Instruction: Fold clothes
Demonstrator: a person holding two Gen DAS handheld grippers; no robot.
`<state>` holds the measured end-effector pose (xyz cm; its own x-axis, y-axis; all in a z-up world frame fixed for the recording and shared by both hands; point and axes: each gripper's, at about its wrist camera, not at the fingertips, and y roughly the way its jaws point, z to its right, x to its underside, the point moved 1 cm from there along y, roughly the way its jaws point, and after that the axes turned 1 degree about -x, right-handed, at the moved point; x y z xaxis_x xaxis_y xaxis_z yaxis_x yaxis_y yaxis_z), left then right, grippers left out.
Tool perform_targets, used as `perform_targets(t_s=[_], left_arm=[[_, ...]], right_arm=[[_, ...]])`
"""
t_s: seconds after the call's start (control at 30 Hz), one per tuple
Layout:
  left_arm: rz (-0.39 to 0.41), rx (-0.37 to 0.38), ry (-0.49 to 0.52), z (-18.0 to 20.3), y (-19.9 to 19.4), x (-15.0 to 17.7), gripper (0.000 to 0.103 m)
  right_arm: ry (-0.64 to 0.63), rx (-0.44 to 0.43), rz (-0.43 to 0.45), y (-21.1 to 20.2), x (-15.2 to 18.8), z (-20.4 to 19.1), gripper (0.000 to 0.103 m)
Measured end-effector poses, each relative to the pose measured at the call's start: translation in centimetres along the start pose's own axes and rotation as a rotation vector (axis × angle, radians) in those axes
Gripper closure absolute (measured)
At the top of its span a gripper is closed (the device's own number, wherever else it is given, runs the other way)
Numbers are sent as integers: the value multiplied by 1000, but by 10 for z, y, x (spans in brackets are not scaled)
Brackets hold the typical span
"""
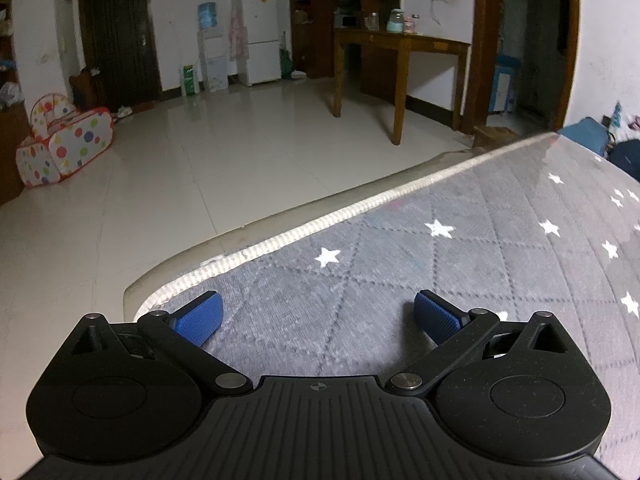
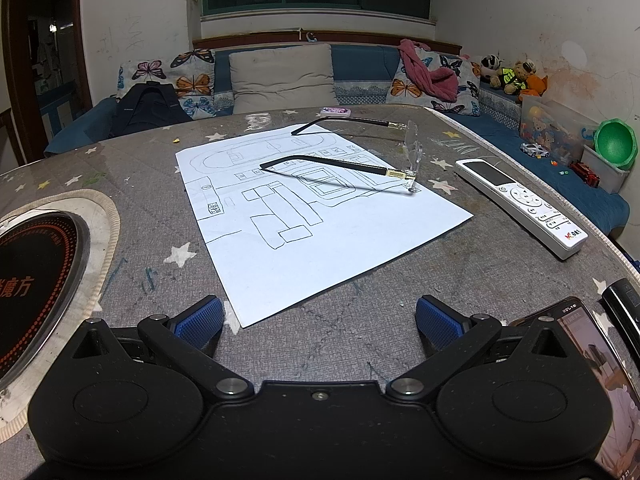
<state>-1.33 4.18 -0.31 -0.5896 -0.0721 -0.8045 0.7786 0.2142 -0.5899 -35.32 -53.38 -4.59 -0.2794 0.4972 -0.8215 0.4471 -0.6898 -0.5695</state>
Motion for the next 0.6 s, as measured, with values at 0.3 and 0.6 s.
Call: perform_targets(t_s=[0.3, 0.6], left_arm=[[-17, 73, 56, 8, -26, 18, 0], [-21, 139, 78, 5, -54, 30, 0]], right_arm=[[0, 0, 0, 0, 0, 0, 0], [0, 0, 0, 0, 0, 0, 0]])
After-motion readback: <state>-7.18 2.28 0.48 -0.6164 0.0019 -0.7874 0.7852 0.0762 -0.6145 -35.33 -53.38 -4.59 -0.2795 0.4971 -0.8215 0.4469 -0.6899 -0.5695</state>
